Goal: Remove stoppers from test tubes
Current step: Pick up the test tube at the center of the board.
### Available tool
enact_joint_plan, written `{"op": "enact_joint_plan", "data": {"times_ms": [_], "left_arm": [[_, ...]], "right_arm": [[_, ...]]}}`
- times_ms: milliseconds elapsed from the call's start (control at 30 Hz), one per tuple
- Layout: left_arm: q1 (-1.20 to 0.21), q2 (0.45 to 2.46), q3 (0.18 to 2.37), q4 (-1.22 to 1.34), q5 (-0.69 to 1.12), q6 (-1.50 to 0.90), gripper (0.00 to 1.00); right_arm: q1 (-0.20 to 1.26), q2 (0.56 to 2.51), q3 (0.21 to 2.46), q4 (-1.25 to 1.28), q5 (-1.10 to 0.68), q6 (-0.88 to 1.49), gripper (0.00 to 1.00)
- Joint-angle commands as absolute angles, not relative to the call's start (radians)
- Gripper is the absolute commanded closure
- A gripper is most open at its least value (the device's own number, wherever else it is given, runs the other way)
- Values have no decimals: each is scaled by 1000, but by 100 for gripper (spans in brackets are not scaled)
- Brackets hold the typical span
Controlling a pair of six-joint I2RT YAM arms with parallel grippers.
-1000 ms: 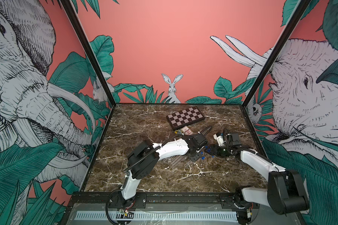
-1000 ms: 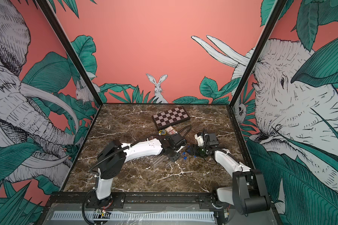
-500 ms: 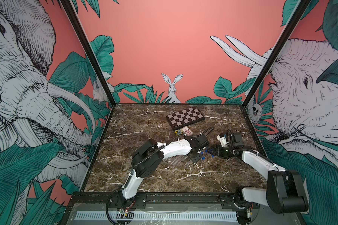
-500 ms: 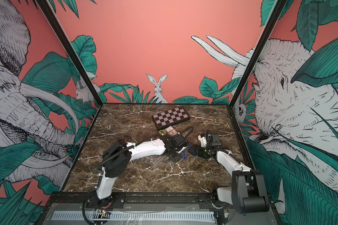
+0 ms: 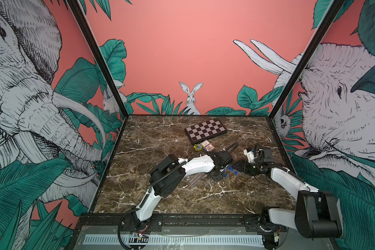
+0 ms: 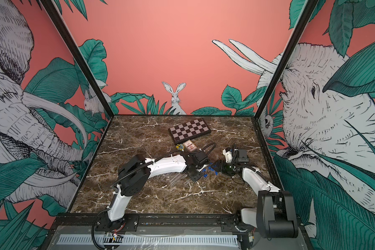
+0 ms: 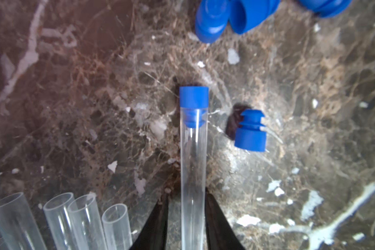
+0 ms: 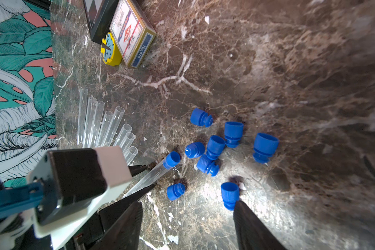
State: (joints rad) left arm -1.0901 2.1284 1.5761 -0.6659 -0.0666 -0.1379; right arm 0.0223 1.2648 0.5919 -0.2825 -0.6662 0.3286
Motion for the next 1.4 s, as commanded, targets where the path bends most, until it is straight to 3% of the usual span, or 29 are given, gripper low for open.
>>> {"op": "enact_joint_plan", "data": {"times_ms": [0, 100, 200, 467, 833, 1067, 1367], "left_arm": [[-1096, 2152, 1601, -703, -62, -143, 74], [-1097, 2154, 1611, -715, -61, -139, 85], [-1097, 2144, 1609, -715, -72, -135, 88], [-1094, 2074, 1602, -737, -119, -120, 90], [-1073, 1862, 1441, -697, -154, -101, 90], [-1074, 1697, 1254, -571, -157, -36, 90], [-1074, 1651, 1205, -562, -153, -23, 90]], "right_arm": [[12, 1250, 576, -281, -689, 321, 34], [5, 1244, 573, -281, -690, 325, 34], [0, 1240, 571, -284, -694, 321, 35], [0, 1238, 574, -287, -725, 308, 35], [13, 1275, 578, -215, -927, 337, 36], [97, 1304, 593, -130, -991, 399, 40], [234, 1342, 638, -15, -993, 491, 41]]}}
